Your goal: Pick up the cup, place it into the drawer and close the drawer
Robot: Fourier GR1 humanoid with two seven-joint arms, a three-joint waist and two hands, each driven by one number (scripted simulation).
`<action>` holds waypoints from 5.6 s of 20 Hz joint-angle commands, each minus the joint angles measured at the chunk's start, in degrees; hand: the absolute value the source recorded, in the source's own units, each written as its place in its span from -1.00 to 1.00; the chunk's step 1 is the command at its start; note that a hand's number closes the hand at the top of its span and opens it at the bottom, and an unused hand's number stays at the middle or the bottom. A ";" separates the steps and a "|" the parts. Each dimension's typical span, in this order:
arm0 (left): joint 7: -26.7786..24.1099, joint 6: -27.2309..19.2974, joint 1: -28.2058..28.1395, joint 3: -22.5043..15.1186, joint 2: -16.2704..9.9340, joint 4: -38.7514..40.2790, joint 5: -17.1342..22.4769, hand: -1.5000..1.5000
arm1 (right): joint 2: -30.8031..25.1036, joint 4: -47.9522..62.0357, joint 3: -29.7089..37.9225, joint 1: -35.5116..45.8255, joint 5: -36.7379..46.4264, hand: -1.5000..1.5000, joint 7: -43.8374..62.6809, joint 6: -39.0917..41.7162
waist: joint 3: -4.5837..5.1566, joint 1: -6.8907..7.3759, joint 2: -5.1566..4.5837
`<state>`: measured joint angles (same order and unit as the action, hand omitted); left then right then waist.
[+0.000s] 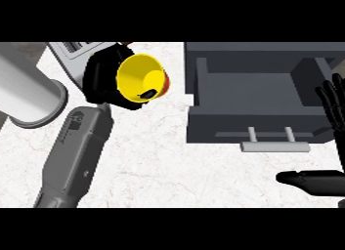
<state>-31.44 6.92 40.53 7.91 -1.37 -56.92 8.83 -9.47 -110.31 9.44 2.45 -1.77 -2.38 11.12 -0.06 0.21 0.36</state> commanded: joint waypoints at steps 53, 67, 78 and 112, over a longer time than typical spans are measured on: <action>11.60 -39.16 30.48 -47.40 1.37 25.32 28.15 -1.00 | -0.18 4.14 1.85 3.11 -11.04 -1.00 -1.91 8.02 | -0.02 -5.20 -1.17; 12.05 -35.39 31.25 -38.01 -3.61 20.37 30.38 -1.00 | -9.17 -5.77 -1.30 -1.71 -4.28 1.00 3.42 15.62 | 0.08 -0.47 -0.18; 18.64 -32.92 16.89 -35.62 -16.83 0.12 30.32 -1.00 | -4.97 0.19 -10.09 -0.31 19.26 1.00 -0.52 6.38 | 0.04 1.79 0.07; 16.58 -17.35 -16.40 -21.71 -33.55 -24.76 32.11 -1.00 | -2.96 88.04 -10.72 46.89 52.66 1.00 -21.24 -18.94 | -0.09 3.94 -1.65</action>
<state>-15.20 -11.77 24.88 -15.35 -33.48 -80.36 40.68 -11.84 -31.88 -3.61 44.61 51.12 -22.06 -7.62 0.18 3.27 -0.51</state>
